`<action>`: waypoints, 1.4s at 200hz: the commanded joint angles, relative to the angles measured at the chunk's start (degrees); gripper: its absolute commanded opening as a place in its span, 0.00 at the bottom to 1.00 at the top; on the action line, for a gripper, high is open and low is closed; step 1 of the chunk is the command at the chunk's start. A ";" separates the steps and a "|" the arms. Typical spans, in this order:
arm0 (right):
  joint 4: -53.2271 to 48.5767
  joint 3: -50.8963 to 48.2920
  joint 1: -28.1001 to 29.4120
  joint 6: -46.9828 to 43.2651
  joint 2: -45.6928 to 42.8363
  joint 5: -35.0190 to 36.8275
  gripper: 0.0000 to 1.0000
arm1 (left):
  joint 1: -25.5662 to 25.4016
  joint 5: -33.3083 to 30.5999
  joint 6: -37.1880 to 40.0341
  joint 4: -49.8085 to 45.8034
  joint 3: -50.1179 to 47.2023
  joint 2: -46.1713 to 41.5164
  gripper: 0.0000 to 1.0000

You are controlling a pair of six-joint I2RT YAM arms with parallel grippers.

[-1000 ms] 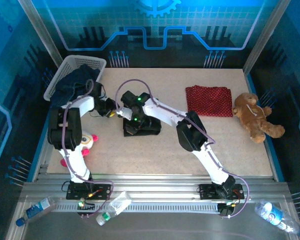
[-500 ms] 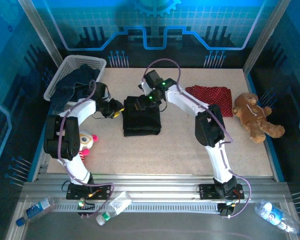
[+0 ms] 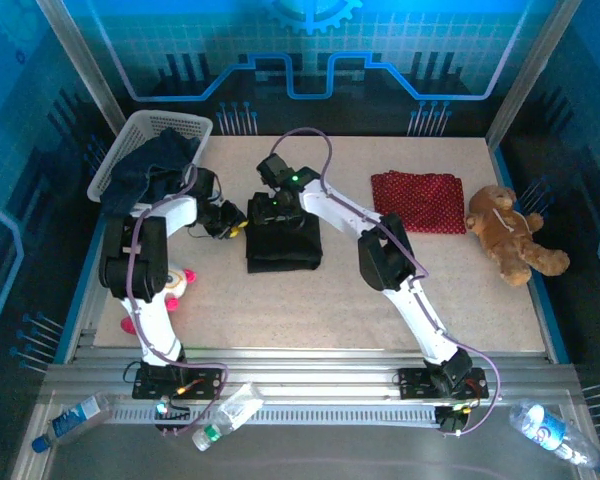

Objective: Fold and stack the skirts

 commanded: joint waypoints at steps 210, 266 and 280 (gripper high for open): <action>3.20 -1.30 4.57 -3.43 -5.42 5.62 0.00 | 0.75 6.78 0.76 1.99 2.37 -1.76 0.00; 6.21 -9.85 4.64 -2.46 -11.34 6.05 0.00 | 0.78 4.98 -0.06 2.55 1.17 -1.94 0.04; 7.50 -11.39 4.77 -2.60 -12.49 4.89 0.00 | 0.75 5.77 -0.32 3.12 1.28 -0.70 0.09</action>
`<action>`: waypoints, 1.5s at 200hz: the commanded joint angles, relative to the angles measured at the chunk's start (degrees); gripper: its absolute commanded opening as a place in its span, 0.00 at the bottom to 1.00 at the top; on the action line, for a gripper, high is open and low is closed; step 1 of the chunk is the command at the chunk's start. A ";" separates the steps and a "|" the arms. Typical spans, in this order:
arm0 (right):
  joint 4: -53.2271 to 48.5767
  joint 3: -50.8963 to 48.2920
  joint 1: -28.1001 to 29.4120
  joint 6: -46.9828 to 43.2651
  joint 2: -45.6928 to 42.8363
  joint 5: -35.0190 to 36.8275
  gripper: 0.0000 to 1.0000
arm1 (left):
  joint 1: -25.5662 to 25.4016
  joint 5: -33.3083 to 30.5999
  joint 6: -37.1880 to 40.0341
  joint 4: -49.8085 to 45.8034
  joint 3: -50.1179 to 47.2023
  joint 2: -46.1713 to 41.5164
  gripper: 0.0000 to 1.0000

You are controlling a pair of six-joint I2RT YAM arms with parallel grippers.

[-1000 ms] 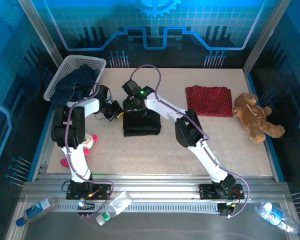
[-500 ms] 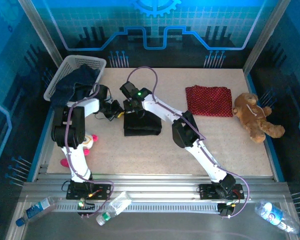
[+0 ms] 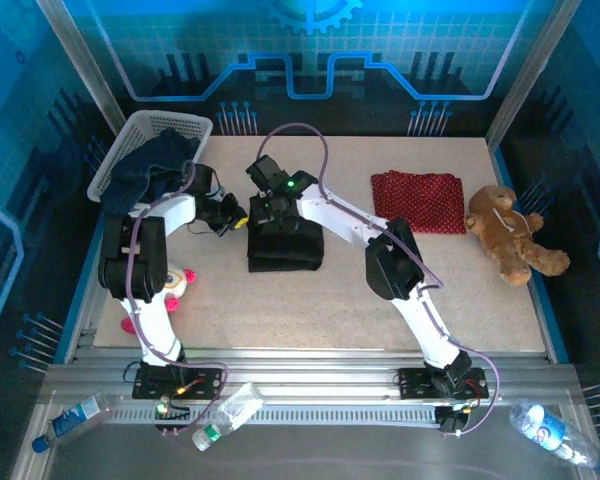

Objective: Fold and stack the skirts

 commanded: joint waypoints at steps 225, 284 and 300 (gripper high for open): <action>0.59 -6.04 -3.80 -11.20 -7.49 -1.80 0.46 | 2.32 -2.32 3.23 -1.99 -3.36 -10.55 0.47; -6.26 -0.92 -10.11 -20.71 0.52 -9.04 0.06 | -11.87 1.03 -5.81 4.00 -6.09 -14.15 0.49; -8.64 2.06 -10.40 -22.11 3.74 -9.18 0.03 | -15.15 -0.21 -9.68 7.28 -6.52 -11.97 0.48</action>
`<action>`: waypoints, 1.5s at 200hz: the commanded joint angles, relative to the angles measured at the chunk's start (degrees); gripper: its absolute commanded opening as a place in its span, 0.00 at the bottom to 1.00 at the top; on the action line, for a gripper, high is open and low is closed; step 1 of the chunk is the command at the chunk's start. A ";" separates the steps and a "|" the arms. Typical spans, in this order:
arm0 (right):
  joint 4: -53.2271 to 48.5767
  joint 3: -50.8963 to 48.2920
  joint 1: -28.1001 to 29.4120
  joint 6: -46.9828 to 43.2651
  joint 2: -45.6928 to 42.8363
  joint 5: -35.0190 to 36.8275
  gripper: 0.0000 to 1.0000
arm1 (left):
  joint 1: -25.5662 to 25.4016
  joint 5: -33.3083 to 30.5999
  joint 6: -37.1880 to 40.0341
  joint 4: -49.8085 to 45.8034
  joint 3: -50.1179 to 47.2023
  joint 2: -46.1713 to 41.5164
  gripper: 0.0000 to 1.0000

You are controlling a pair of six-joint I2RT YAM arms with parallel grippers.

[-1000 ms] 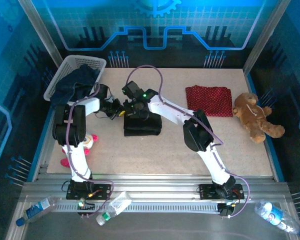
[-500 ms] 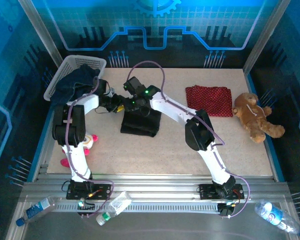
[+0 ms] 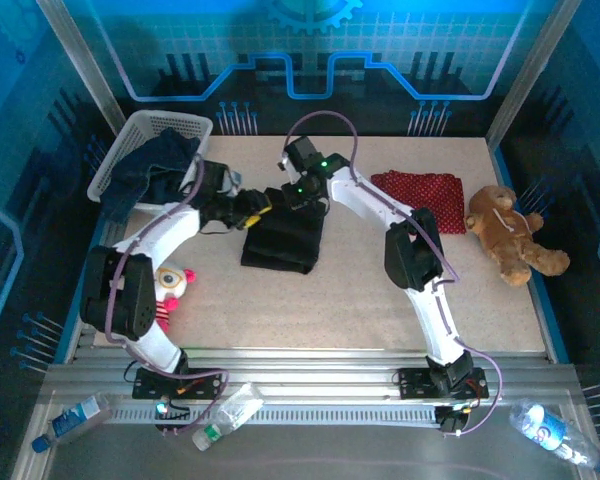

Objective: Fold and stack the skirts

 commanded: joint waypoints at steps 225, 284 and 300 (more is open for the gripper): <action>17.91 -27.98 -2.22 24.73 -13.84 -10.80 0.05 | -1.71 0.38 -8.05 3.21 -1.62 1.16 0.97; 14.96 -15.40 -4.07 22.61 -1.30 -13.23 0.02 | -4.27 -5.65 -15.24 9.78 -8.19 5.44 0.99; 14.32 -15.00 -4.92 23.22 0.63 -9.31 0.01 | -3.90 -10.65 -13.53 6.96 -9.23 8.15 0.99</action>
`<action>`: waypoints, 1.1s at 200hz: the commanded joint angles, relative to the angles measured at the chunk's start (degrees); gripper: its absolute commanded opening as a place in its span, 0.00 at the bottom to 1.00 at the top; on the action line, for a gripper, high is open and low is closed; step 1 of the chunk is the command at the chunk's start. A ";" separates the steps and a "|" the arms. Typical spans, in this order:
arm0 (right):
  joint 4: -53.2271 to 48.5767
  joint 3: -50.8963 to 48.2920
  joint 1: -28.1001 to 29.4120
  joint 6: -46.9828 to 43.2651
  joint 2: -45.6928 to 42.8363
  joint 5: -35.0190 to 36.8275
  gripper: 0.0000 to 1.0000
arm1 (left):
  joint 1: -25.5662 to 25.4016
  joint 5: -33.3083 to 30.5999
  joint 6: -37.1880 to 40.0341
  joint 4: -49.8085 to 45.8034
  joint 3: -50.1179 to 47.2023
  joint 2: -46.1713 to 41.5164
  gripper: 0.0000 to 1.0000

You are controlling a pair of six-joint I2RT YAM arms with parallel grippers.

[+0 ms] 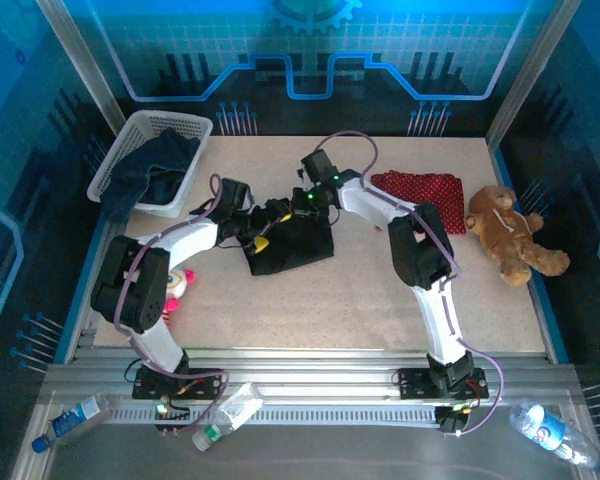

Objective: Fold and stack the skirts

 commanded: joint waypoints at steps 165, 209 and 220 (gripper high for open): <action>8.92 -14.84 1.07 10.34 -7.52 -0.69 0.22 | 2.30 -2.41 8.72 -9.50 6.13 8.91 0.99; 6.78 -16.01 -0.51 6.68 -9.03 0.63 0.45 | 2.72 -5.61 13.11 -12.68 7.47 11.33 0.99; 4.64 -16.13 -1.04 3.57 -10.65 2.91 0.53 | 2.73 -5.89 14.30 -13.66 8.17 12.00 0.99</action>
